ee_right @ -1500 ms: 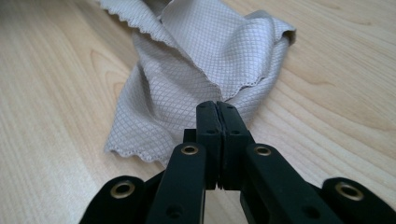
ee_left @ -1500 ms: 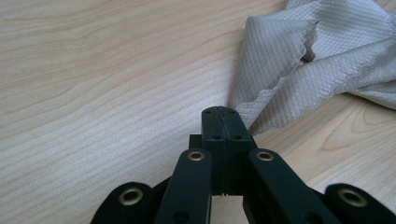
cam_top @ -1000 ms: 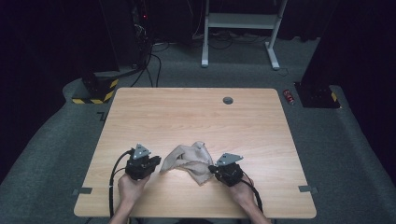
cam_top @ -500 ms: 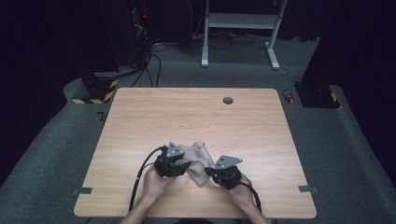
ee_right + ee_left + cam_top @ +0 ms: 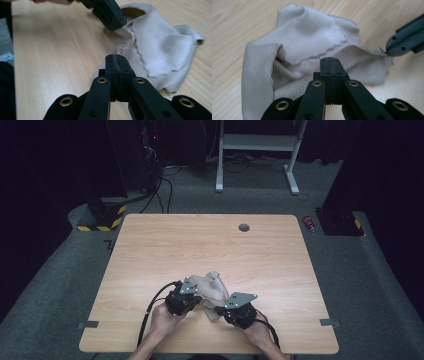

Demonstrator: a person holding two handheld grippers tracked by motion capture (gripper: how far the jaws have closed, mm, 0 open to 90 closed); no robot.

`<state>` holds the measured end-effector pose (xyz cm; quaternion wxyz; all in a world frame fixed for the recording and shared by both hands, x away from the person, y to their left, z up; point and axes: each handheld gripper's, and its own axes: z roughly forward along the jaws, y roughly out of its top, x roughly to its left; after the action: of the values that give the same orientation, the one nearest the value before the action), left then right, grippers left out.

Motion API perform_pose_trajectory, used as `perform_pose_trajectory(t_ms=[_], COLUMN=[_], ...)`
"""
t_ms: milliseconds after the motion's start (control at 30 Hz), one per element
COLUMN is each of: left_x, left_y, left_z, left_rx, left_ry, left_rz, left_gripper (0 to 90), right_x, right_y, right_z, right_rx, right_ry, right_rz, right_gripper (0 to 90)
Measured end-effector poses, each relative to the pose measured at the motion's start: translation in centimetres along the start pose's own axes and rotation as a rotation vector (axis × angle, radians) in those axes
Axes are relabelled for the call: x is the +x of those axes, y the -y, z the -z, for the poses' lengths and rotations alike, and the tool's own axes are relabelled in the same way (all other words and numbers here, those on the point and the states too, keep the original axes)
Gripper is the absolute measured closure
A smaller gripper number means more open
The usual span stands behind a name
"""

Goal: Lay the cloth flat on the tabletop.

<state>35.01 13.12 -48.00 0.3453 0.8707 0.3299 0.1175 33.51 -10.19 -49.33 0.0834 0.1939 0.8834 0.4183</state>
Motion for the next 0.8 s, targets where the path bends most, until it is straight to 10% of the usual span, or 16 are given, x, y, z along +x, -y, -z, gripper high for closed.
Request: perform_pose_trajectory(t_ms=[167,367,567,800], left_x=[-0.2,0.1,0.4,-0.4], left_y=[2.3,3.2,0.6,-2.7], left_z=[0.4,1.1,1.9,-1.5], left_rx=[0.020,0.003,-0.081,-0.020], left_ry=[0.019,0.039,-0.046,-0.027], left_rz=[0.016,0.039,0.011,-0.038], left_gripper=[90.0,82.7,61.1,53.5], right_x=[-0.6,-2.6,-3.6,-4.0], right_y=[0.4,0.5,0.8,1.0], right_z=[0.2,-0.1,-1.6,-2.3], right_rx=[-0.032,0.012,0.080,0.101], right_ry=[0.004,0.150,0.230,0.243], right_rz=[-0.056,-0.162,-0.184,-0.203], right_gripper=[74.6,72.1,70.9,71.3])
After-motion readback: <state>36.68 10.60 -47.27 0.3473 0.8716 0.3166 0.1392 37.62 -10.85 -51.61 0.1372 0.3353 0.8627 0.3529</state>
